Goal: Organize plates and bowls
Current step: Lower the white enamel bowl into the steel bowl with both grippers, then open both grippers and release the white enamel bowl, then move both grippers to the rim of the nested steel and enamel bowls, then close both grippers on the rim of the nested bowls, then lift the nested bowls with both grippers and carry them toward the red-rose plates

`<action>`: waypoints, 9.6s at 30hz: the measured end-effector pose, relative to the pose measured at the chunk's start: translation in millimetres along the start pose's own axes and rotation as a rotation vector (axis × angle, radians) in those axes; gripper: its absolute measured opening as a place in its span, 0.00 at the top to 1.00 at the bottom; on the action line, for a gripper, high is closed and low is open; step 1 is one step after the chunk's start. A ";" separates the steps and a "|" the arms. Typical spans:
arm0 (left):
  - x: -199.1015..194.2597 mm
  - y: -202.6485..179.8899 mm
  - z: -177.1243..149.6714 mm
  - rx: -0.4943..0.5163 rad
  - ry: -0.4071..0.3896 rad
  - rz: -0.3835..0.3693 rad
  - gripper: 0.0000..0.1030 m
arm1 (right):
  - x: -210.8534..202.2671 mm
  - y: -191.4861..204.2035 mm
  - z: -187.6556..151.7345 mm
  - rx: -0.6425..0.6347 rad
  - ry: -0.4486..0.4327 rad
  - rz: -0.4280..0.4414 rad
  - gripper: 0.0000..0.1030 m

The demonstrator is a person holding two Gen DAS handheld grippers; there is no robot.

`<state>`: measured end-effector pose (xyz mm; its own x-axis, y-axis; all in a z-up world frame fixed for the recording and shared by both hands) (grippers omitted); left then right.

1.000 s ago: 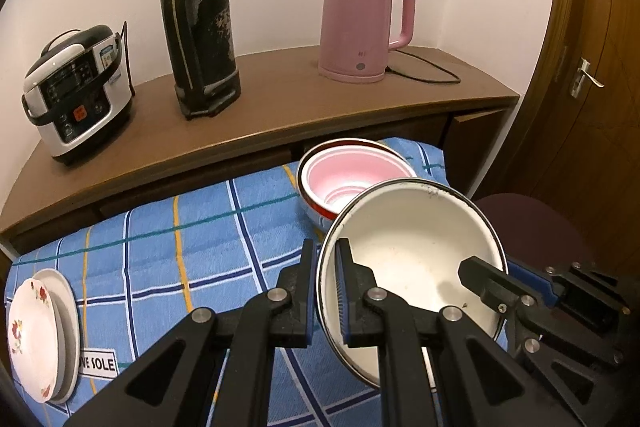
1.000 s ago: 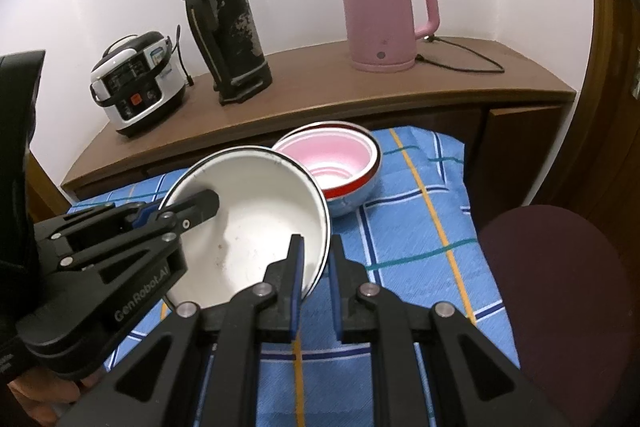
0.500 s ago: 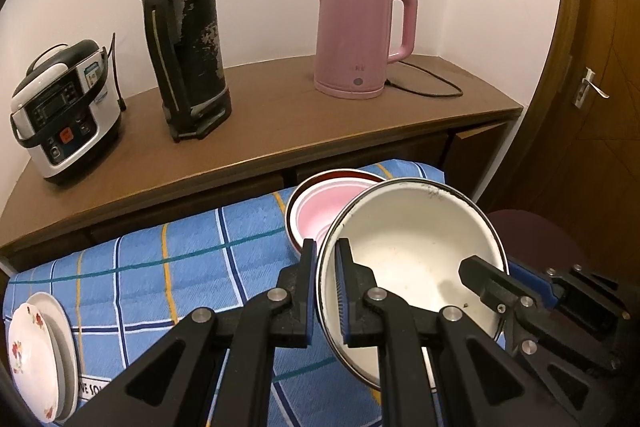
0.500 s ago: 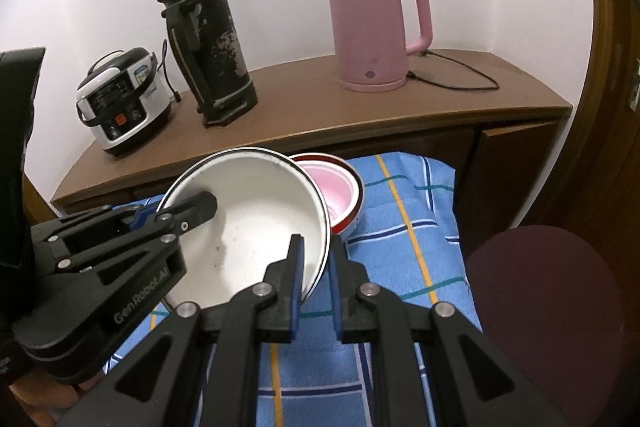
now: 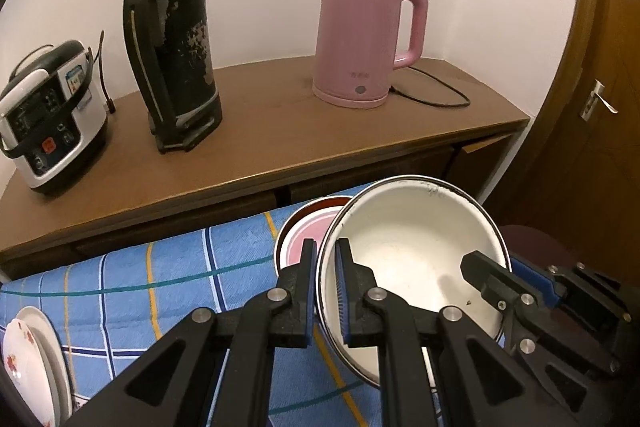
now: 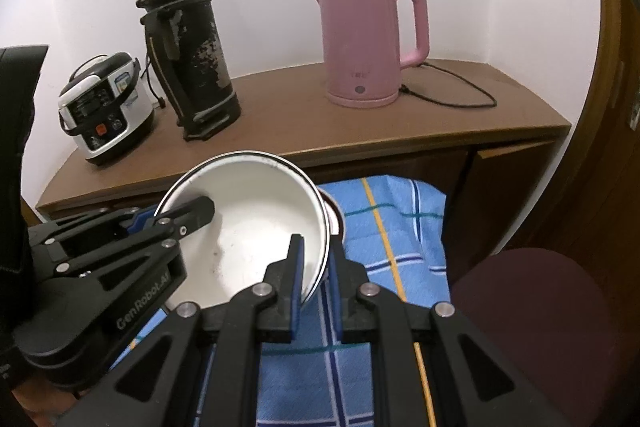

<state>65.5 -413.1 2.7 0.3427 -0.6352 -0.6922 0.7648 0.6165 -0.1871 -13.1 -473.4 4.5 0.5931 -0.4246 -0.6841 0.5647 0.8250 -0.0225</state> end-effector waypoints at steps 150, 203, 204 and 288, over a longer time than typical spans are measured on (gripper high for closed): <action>91.1 74.9 -20.3 -0.172 0.003 0.114 0.28 | 115.9 -17.0 -26.9 0.329 0.052 0.066 0.44; 4.8 53.0 -81.3 -0.142 0.028 0.083 0.77 | 41.3 23.6 -73.8 0.267 0.123 0.092 0.69; 1.4 53.9 -83.3 -0.143 0.027 0.086 0.77 | 40.2 25.0 -75.0 0.266 0.123 0.094 0.69; -231.3 277.4 -205.7 -0.444 -0.159 0.410 0.77 | -65.4 328.6 -119.8 -0.086 0.086 0.398 0.69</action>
<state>86.2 0.6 -32.5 0.6637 -0.3461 -0.6631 0.2656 0.9378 -0.2236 64.9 -129.8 -45.5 0.7029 -0.0368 -0.7104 0.2493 0.9481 0.1975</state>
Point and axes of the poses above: each gripper's, at about its wrist camera, not at the fingertips, and x roughly the way its jaws point, y to its left, z to its top, the point moved 6 cm from there along x, roughly the way its jaws point, and after that the axes turned 9 degrees about -z, right-handed, at the moved point
